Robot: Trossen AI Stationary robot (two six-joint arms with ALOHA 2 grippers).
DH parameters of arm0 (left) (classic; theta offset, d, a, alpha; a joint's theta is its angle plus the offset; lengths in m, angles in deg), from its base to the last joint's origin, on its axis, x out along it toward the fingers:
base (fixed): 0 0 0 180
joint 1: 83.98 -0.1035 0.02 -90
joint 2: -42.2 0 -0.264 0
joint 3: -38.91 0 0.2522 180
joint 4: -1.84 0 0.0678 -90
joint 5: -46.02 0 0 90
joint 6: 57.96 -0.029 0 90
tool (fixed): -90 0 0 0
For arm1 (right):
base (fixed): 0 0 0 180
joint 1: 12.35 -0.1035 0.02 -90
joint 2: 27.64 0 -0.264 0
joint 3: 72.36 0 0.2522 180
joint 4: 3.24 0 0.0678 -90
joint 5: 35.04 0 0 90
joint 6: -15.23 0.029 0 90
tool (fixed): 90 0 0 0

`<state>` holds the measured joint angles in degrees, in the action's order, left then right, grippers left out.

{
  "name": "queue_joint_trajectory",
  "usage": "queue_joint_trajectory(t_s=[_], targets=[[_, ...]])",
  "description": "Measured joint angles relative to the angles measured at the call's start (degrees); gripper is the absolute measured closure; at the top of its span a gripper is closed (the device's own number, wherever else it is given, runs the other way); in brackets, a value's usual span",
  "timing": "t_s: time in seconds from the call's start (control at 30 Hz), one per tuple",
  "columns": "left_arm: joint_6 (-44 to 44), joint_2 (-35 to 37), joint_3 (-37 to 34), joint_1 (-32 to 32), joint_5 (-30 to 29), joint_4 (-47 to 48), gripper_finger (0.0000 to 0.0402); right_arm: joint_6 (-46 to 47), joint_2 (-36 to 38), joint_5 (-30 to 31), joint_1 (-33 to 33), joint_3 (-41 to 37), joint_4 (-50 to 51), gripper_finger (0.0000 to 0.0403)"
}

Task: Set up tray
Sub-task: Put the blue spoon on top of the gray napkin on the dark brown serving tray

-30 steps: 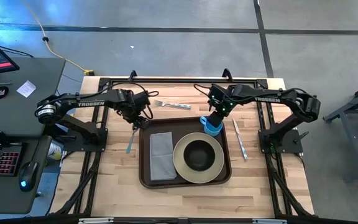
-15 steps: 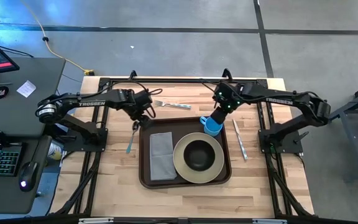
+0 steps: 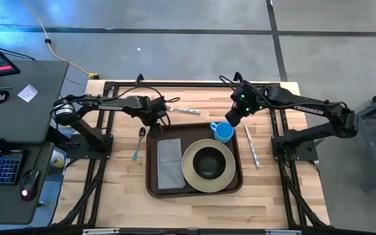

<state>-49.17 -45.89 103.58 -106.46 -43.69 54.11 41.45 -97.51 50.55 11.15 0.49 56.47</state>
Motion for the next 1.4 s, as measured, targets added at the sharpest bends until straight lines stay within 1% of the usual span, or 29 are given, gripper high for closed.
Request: queue_joint_trajectory(t_s=[0.17, 0.5, 0.8, 1.03, 1.17, 1.33, 1.4], targets=[[0.01, -3.01, 0.00, 0.00, -0.23, -1.16, 0.0165, 2.40, 0.98, 0.00, -2.22, 0.00, -0.48, 0.0330], [0.00, -4.49, 0.02, -0.02, -7.48, -3.11, 0.0165, 3.99, 0.92, -0.02, -6.24, 0.00, -0.57, 0.0330], [-0.01, -4.49, 0.02, -0.01, -7.70, -5.03, 0.0165, 4.89, 0.92, 0.21, -6.43, 0.00, -0.56, 0.0331], [0.00, -4.49, 0.02, 0.00, -11.21, -5.96, 0.0165, 4.89, 0.92, 1.18, -6.43, 0.00, -0.57, 0.0331], [0.00, -4.49, 0.02, -0.02, -11.86, -6.13, 0.0165, 5.17, 0.90, 1.20, -6.43, 0.00, -0.56, 0.0331], [0.00, -4.49, 0.11, -0.02, -11.93, -5.77, 0.0165, 5.50, 0.90, 1.31, -6.43, 0.00, -0.56, 0.0331], [0.00, -4.49, 1.30, -0.02, -11.89, -3.10, 0.0165, 5.50, 0.90, 1.31, -6.43, 0.00, -0.56, 0.0331]])
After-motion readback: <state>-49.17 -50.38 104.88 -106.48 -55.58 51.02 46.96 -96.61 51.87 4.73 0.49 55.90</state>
